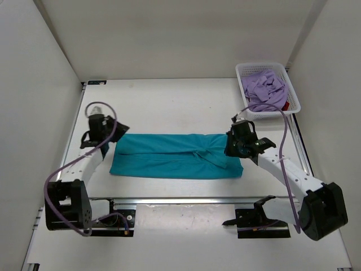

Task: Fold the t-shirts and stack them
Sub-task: Fold the other side of the tshirt into a rectangle

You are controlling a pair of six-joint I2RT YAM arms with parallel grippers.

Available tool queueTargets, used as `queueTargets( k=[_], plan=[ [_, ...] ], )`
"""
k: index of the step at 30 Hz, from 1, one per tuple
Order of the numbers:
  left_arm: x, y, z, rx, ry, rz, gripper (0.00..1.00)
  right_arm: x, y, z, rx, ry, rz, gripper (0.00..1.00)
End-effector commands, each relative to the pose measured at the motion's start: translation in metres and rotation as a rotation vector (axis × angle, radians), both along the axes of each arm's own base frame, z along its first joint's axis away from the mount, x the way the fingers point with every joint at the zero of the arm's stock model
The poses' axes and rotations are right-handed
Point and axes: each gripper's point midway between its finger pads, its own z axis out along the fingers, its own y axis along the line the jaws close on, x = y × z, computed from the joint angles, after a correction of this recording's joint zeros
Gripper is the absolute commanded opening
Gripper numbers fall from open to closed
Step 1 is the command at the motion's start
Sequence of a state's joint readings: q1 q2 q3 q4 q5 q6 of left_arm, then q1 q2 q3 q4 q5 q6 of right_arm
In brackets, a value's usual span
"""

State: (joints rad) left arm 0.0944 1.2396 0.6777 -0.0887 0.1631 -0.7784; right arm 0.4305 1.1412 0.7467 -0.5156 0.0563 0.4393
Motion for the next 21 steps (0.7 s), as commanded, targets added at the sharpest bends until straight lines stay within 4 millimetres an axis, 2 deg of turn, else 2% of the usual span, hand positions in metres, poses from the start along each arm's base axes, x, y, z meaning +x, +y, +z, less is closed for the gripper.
queueTargets(
  k=[1,2,3,4,5,6,7,9,10,12,15,16,19,21],
  plan=[
    [-0.007,-0.066,0.004,0.029,-0.058,-0.143,0.38,0.042,0.047,0.030,0.083,-0.121,0.117,0.00],
    [-0.006,-0.085,0.005,0.035,-0.085,-0.195,0.37,0.044,0.056,0.021,0.063,-0.100,0.155,0.00],
    [-0.011,-0.099,-0.003,0.039,-0.068,-0.231,0.37,0.052,0.066,0.020,0.078,-0.095,0.192,0.02],
    [-0.011,-0.102,-0.005,0.039,-0.062,-0.243,0.36,0.061,0.074,0.026,0.083,-0.118,0.220,0.06],
    [-0.014,-0.111,-0.013,0.037,-0.047,-0.273,0.35,0.069,0.077,0.018,0.092,-0.110,0.224,0.10],
    [-0.014,-0.113,-0.018,0.027,-0.037,-0.275,0.34,0.076,0.079,0.022,0.102,-0.113,0.221,0.13],
    [-0.019,-0.116,-0.026,0.016,-0.022,-0.289,0.33,0.086,0.085,0.020,0.111,-0.116,0.230,0.12],
    [-0.023,-0.117,-0.038,-0.007,-0.001,-0.300,0.31,0.098,0.086,-0.003,0.103,-0.067,0.219,0.05],
    [-0.023,-0.116,-0.039,-0.013,0.002,-0.296,0.31,0.101,0.091,-0.001,0.123,-0.049,0.234,0.00],
    [-0.027,-0.120,-0.045,-0.019,0.005,-0.313,0.31,0.093,0.096,-0.022,0.115,0.017,0.248,0.00],
    [-0.029,-0.123,-0.048,-0.042,0.007,-0.318,0.31,0.077,0.103,-0.034,0.094,0.048,0.278,0.00],
    [-0.029,-0.124,-0.047,-0.051,0.008,-0.325,0.31,0.065,0.105,-0.040,0.092,0.082,0.291,0.00],
    [-0.028,-0.126,-0.045,-0.049,-0.002,-0.326,0.31,0.034,0.103,-0.045,0.042,0.112,0.290,0.00],
    [-0.027,-0.126,-0.044,-0.068,-0.006,-0.325,0.30,0.016,0.102,-0.040,0.022,0.115,0.295,0.00]
  ],
)
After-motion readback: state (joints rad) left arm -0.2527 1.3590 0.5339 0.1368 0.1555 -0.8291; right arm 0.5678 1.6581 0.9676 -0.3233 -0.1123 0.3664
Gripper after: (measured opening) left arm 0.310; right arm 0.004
